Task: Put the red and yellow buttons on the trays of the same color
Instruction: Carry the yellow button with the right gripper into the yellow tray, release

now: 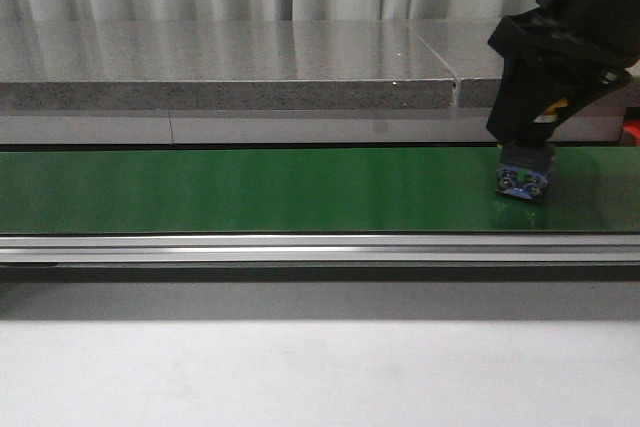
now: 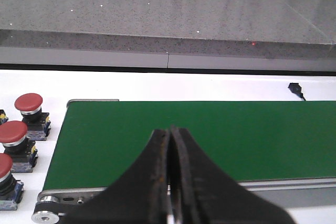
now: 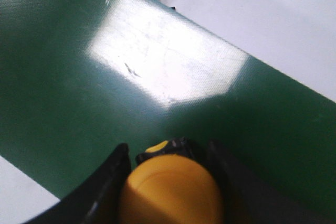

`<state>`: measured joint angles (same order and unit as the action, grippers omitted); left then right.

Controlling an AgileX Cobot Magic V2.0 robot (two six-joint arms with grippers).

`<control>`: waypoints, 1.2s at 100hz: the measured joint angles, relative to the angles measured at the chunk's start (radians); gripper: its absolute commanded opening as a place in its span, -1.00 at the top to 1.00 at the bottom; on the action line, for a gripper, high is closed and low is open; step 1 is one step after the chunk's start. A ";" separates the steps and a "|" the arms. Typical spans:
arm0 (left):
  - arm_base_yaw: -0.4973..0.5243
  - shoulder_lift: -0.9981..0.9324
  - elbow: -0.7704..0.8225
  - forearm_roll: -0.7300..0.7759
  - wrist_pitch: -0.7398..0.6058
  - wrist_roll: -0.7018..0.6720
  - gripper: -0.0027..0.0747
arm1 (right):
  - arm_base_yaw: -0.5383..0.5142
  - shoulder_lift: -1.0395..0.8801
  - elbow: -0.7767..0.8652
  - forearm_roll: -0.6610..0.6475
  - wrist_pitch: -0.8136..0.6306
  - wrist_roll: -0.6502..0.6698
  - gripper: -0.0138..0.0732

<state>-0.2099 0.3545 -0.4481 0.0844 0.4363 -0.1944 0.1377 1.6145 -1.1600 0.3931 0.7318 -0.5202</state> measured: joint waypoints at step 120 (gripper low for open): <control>0.000 0.000 0.000 0.000 0.000 0.000 0.98 | -0.755 -0.062 0.181 -0.231 -0.154 0.433 0.36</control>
<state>-0.2099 0.3545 -0.4481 0.0844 0.4363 -0.1944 -0.6177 1.5528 -0.9791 0.1621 0.5780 -0.0868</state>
